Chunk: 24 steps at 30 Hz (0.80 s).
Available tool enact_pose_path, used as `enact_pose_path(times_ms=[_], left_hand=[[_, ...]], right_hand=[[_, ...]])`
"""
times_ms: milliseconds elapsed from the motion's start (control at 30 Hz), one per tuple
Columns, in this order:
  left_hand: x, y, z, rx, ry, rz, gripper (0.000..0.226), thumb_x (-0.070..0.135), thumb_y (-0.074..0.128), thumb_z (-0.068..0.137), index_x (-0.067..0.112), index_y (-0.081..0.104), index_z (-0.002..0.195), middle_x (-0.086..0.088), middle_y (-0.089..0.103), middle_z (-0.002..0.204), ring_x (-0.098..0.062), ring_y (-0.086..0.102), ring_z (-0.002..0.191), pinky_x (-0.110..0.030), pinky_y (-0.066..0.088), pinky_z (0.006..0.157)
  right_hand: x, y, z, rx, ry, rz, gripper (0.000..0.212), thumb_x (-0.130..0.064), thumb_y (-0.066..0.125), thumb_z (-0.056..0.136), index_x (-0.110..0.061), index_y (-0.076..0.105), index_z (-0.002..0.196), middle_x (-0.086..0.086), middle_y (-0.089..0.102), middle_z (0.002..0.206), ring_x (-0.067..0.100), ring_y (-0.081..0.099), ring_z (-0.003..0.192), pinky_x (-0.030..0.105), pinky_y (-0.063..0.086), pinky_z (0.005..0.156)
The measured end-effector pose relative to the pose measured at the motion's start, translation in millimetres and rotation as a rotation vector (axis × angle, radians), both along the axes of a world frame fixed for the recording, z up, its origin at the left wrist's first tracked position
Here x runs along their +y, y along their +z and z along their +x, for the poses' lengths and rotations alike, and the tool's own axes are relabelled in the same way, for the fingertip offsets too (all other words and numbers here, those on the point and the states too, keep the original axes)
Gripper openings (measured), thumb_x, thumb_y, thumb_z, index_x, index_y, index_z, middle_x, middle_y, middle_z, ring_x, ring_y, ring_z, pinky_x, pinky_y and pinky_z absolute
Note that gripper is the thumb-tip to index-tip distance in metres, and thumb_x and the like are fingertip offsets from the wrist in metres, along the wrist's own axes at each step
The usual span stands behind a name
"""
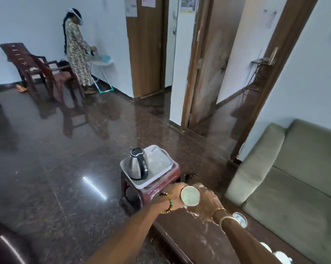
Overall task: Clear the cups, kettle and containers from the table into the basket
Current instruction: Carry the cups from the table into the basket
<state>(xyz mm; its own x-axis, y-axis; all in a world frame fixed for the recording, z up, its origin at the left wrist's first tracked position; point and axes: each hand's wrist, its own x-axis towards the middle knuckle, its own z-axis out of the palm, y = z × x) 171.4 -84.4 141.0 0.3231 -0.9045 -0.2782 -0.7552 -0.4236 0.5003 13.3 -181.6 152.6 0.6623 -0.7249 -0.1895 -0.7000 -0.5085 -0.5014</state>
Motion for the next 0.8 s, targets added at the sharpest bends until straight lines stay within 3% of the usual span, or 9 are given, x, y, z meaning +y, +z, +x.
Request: enact_pose_path(times_ms=[100,467,700,800], left_hand=[[0,29,27,0.02,0.016,-0.112,0.045,0.035,0.069,0.065,0.032,0.057,0.108,0.006,0.068,0.105,-0.019,0.064,0.093,-0.034,0.056,0.081],[16,6,144,0.109,0.167,-0.027,0.061,0.014,0.079,0.067,0.021,0.057,0.124,-0.003,0.066,0.119,-0.023,0.062,0.109,-0.038,0.052,0.095],[-52,-7,221,0.019,0.097,0.014,0.042,0.023,0.072,0.074,0.021,0.061,0.114,-0.002,0.069,0.108,-0.025,0.064,0.101,-0.039,0.053,0.091],[-92,-6,254,0.021,0.096,0.01,0.047,0.021,0.072,0.072,0.02,0.06,0.117,-0.003,0.07,0.108,-0.025,0.065,0.099,-0.04,0.054,0.089]], right_hand=[[6,12,49,-0.019,0.015,-0.013,0.071,-0.05,0.077,0.046,-0.039,0.049,0.11,-0.013,0.066,0.099,0.015,0.065,0.092,0.031,0.054,0.076],[12,-12,181,-0.014,0.208,-0.007,0.076,-0.051,0.08,0.048,-0.03,0.049,0.114,-0.007,0.064,0.102,0.017,0.065,0.094,0.036,0.057,0.083],[-53,-25,259,0.019,0.21,-0.034,0.073,-0.048,0.082,0.052,-0.028,0.053,0.115,-0.009,0.064,0.106,0.015,0.062,0.099,0.03,0.052,0.087],[-91,-24,292,0.028,0.184,-0.047,0.074,-0.055,0.08,0.05,-0.031,0.053,0.115,-0.01,0.066,0.105,0.016,0.064,0.099,0.031,0.053,0.087]])
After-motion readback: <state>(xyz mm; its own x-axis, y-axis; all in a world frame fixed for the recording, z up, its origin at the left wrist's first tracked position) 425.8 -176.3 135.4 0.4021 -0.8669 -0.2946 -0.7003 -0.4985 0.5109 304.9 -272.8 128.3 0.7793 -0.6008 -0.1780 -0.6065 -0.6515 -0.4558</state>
